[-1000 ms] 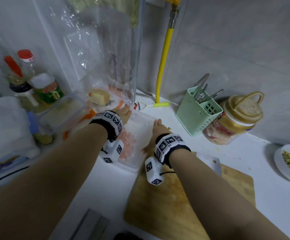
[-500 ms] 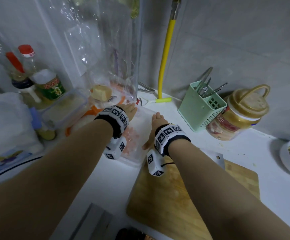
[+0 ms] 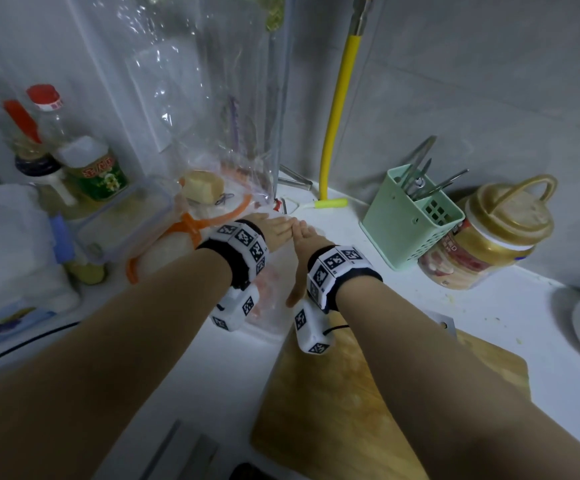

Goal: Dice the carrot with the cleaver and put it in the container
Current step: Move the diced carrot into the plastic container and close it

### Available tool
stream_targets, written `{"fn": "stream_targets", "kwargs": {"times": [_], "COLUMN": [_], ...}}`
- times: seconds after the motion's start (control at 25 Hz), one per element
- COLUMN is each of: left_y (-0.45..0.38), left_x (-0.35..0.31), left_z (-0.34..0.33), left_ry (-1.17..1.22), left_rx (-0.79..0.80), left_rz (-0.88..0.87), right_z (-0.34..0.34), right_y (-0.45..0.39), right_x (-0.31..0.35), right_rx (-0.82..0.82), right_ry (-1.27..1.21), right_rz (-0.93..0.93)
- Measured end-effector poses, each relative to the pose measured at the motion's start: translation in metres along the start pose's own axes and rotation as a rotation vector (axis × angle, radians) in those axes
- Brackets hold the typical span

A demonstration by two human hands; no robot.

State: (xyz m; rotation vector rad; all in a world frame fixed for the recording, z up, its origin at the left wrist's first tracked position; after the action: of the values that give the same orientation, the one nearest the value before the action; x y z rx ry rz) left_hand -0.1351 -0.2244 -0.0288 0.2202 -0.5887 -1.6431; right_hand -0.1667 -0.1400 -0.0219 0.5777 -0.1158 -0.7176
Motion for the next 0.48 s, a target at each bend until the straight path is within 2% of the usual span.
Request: {"fn": "stream_targets", "kwargs": {"times": [0.2, 0.48], "left_y": [0.022, 0.073], "left_x": [0.004, 0.043], "left_z": [0.015, -0.04], "left_ry": [0.046, 0.361], "left_rx": [-0.022, 0.049], "left_rz": [0.028, 0.154], "right_z": [0.002, -0.008], "right_y": [0.01, 0.048], "right_x": [0.002, 0.024], "right_rx": [0.013, -0.081], "right_ry": [-0.03, -0.023], "right_rz": [-0.012, 0.016]}}
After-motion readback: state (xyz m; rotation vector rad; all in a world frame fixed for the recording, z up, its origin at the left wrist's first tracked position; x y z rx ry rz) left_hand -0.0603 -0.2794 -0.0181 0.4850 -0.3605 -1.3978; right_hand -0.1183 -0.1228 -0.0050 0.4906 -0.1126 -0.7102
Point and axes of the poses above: each hand's wrist, its own y-axis away from the middle knuckle, its own z-axis out of the back of the hand, x = y × z, the point moved 5 cm from there along -y, towards the middle knuckle, and after that the axes turned 12 degrees about y, right-handed, at the moved point
